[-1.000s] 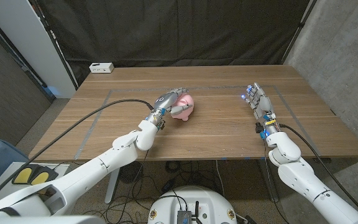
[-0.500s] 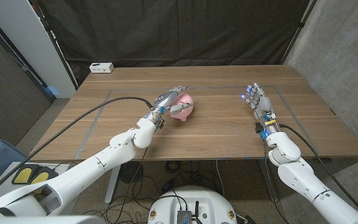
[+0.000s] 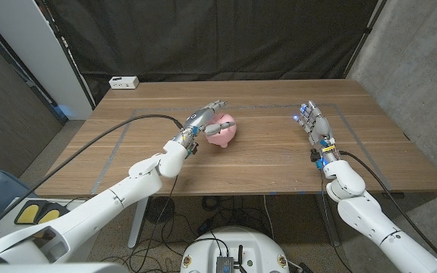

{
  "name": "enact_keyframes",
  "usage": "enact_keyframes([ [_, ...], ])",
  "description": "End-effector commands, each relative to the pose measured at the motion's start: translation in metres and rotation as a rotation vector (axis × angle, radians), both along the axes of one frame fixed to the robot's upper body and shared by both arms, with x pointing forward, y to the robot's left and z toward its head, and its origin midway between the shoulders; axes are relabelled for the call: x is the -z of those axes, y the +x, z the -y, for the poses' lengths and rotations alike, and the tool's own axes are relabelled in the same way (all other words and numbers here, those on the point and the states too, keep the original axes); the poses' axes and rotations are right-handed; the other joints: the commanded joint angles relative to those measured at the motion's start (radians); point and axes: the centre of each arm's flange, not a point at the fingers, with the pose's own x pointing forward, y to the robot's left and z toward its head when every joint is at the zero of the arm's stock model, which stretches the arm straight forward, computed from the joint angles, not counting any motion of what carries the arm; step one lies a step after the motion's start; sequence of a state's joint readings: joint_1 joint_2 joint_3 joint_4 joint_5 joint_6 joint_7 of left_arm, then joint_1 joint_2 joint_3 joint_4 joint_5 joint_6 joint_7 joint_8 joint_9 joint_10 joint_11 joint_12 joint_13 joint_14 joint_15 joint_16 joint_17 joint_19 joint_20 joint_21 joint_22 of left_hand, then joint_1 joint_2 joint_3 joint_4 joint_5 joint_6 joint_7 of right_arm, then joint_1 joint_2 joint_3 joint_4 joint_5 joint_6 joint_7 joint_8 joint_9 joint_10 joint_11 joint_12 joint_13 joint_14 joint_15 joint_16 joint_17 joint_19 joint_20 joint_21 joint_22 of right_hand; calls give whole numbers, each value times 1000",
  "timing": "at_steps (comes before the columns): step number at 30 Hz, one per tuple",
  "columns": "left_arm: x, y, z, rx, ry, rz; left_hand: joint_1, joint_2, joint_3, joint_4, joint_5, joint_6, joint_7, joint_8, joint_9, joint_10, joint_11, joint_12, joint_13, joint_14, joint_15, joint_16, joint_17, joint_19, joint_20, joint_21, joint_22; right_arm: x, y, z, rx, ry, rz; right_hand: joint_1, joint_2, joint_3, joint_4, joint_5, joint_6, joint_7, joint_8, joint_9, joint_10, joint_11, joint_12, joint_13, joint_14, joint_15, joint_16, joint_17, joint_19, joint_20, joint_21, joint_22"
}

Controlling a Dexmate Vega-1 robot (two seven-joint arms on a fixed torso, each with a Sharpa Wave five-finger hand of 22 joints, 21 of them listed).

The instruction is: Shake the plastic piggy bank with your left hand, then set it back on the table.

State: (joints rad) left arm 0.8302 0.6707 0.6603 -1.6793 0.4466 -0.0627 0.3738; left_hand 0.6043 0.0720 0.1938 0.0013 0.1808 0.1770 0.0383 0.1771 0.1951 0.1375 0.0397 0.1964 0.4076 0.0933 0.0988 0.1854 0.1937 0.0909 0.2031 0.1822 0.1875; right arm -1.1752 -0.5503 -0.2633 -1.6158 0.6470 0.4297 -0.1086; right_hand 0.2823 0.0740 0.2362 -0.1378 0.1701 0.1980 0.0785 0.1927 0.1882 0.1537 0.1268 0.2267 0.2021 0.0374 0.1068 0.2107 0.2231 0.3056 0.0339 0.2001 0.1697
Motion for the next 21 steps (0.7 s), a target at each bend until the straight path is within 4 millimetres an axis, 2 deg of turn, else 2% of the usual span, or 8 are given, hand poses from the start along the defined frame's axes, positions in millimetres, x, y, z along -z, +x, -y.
enact_keyframes([
  [1,-16,-14,-13,70,-102,-4,-47,15,-3,21,-5,-10,63,9,-5,27,44,13,-28,25,-6,11,-5,52,-95,32,-2,-2,3,-4,2,-3,6,10,-2,1,-3,7,7,9,0,2,8,4,0,2,11,-5,0,3,14,-8,2,4],
  [2,-17,-15,-14,73,-107,-1,-52,16,-4,23,-5,-9,66,10,-6,31,45,15,-31,32,-8,13,-6,60,-100,34,-2,-2,3,-5,2,-2,6,10,-2,1,-4,7,8,10,1,2,8,5,0,2,11,-5,0,3,14,-7,2,4],
  [4,-20,-18,-18,74,-112,1,-66,16,-8,27,-6,-10,81,10,-7,38,50,15,-40,38,-4,12,-7,79,-130,39,-4,-3,4,-6,1,-4,6,10,-2,1,-4,7,8,11,1,2,9,4,0,1,11,-8,0,3,16,-9,3,4],
  [7,-25,-22,-22,70,-113,5,-75,17,-10,28,-6,-11,95,10,-8,37,54,13,-47,37,-2,10,-8,88,-145,40,-5,-3,5,-7,0,-6,6,11,-2,1,-4,7,9,13,1,2,10,7,1,1,13,-9,0,2,17,-10,3,4],
  [11,-29,-29,-30,67,-131,14,-80,18,-10,29,-5,-16,98,8,-9,33,61,11,-52,34,2,8,-8,85,-147,37,-6,-4,6,-10,-3,-12,7,12,-2,1,-4,7,10,14,1,2,13,6,1,1,15,-14,1,2,20,-12,3,4],
  [21,-33,-42,-57,86,-220,3,-85,19,-11,28,-5,-9,102,12,-10,39,60,13,-59,37,5,7,-9,82,-137,33,-7,-11,7,-15,-2,-38,21,14,-3,1,-5,7,11,15,1,1,18,6,2,0,21,-17,2,1,24,-13,3,4],
])
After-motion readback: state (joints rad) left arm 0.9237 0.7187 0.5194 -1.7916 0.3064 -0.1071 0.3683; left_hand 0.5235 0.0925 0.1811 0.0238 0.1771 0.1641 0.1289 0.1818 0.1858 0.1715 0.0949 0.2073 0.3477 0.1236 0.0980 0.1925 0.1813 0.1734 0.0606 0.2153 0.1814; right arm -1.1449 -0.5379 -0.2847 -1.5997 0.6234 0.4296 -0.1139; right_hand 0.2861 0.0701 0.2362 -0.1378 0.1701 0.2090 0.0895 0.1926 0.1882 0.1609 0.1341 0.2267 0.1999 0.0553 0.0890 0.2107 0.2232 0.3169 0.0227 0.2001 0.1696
